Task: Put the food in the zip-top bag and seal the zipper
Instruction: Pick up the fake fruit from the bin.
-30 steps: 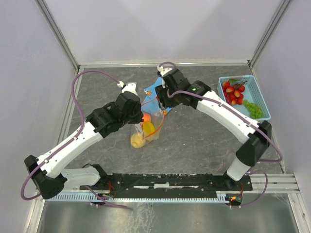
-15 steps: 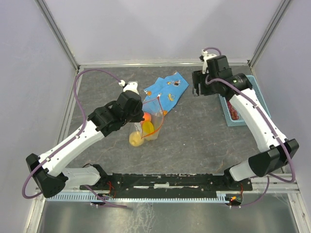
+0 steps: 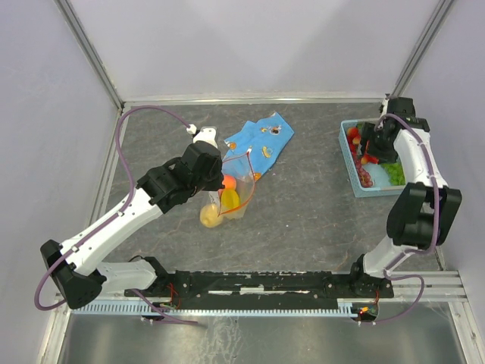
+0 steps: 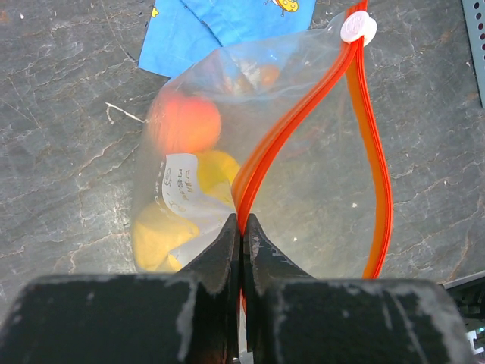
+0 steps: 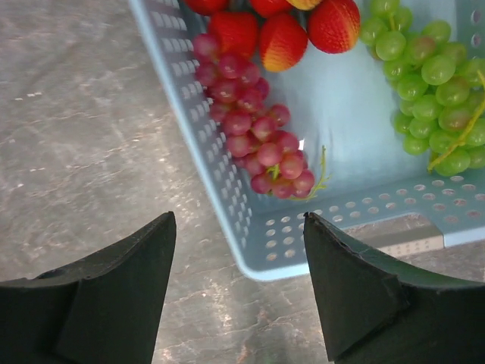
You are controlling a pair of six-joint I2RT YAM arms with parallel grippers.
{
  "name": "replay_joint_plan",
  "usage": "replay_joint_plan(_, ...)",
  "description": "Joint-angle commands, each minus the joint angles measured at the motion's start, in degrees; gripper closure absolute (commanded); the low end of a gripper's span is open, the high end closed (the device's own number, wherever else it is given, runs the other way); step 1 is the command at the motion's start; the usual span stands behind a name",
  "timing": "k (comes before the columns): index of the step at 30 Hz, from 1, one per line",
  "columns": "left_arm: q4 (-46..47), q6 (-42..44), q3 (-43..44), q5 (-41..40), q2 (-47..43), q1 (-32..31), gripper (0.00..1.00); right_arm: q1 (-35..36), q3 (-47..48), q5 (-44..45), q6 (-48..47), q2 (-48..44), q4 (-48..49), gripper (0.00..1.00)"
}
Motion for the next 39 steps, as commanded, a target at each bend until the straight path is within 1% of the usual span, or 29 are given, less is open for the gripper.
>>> replay_joint_plan(1,2.64,2.30,2.17,-1.10,-0.53,0.01,0.97,-3.35,-0.16,-4.22,-3.34,3.93,4.37,0.23)
replay_joint_plan(4,2.63,2.21,2.12,-1.04,-0.25,0.00,0.97,-5.99,-0.29,-6.05,-3.33,7.00,7.13,0.23)
replay_joint_plan(8,2.55,2.17,2.45,-0.78,-0.01,0.01,0.97,-7.81,-0.54,-9.29,-3.15,11.46,10.80,0.23)
replay_joint_plan(10,2.39,2.24,2.41,-0.81,-0.05,-0.01,0.97,-7.96,-0.51,-10.54,-3.34,13.02,11.38,0.22)
replay_joint_plan(12,2.22,2.15,2.38,-1.05,0.04,0.05,0.97,-8.00,-1.43,-11.80,-3.44,13.87,12.17,0.19)
replay_joint_plan(16,2.11,1.85,2.38,-1.01,0.24,0.00,0.97,-8.00,-5.02,-11.79,-4.15,15.40,13.79,0.16)
replay_joint_plan(21,2.02,2.08,2.56,-0.80,0.36,0.00,0.97,-7.85,-8.40,-13.17,-4.04,16.88,15.88,0.16)
replay_joint_plan(23,2.00,2.12,2.56,-0.97,0.54,0.06,0.97,-7.62,-9.34,-13.06,-3.52,17.55,16.17,0.18)
replay_joint_plan(27,2.06,1.70,2.43,-0.75,0.62,0.00,0.97,-5.76,-10.68,-11.14,-3.35,18.90,15.97,0.25)
replay_joint_plan(30,2.06,1.60,2.09,-0.63,0.48,0.04,0.97,-4.31,-11.95,-10.67,-2.50,19.14,16.97,0.34)
replay_joint_plan(35,2.04,1.27,1.78,-0.52,-0.30,-0.01,0.97,-4.18,-13.49,-10.79,0.04,18.02,19.42,0.51)
replay_joint_plan(39,1.85,0.83,1.68,-0.45,-0.68,0.04,0.97,-4.19,-13.25,-10.74,0.38,14.02,19.38,0.67)
